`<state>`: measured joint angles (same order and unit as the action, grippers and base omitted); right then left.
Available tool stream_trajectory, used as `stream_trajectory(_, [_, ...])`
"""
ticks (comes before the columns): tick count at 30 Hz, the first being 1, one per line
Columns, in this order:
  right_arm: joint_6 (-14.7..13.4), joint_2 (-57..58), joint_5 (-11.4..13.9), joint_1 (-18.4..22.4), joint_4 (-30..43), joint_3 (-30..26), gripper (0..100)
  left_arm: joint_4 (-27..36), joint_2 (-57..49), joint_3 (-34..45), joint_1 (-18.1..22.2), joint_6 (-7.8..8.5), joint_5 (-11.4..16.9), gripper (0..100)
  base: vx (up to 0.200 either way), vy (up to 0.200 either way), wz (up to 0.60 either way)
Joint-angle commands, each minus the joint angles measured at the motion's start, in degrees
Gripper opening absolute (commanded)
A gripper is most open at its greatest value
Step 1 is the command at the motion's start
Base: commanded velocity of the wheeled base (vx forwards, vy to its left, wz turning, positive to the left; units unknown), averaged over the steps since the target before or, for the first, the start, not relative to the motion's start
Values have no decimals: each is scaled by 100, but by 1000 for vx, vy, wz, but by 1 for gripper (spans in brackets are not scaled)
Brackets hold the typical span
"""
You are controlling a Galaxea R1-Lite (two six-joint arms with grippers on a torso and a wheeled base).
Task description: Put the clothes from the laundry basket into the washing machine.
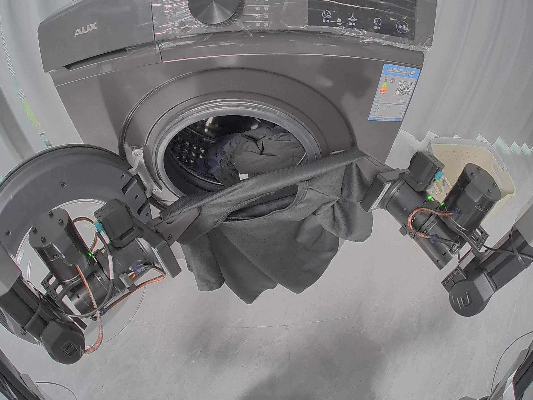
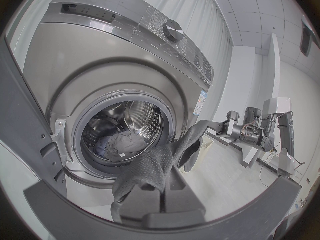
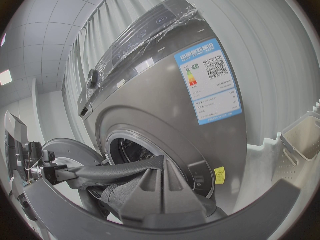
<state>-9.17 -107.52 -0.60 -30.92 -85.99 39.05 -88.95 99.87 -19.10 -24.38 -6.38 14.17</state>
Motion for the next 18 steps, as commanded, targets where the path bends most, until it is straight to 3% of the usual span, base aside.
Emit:
stream_trajectory(1, [3,100,7,-37,4,24,0,-8,-20,-50,12,14,-10,0,0,0,0])
stream_trajectory(13, [-6,91,51,-64,4,-108,0,1,-371,-76,4,-4,-10,0,0,0,0])
stream_trajectory(18, [-41,-278,60,-477,-14,-556,0,1,-371,-129,-348,-22,-37,0,0,0,0])
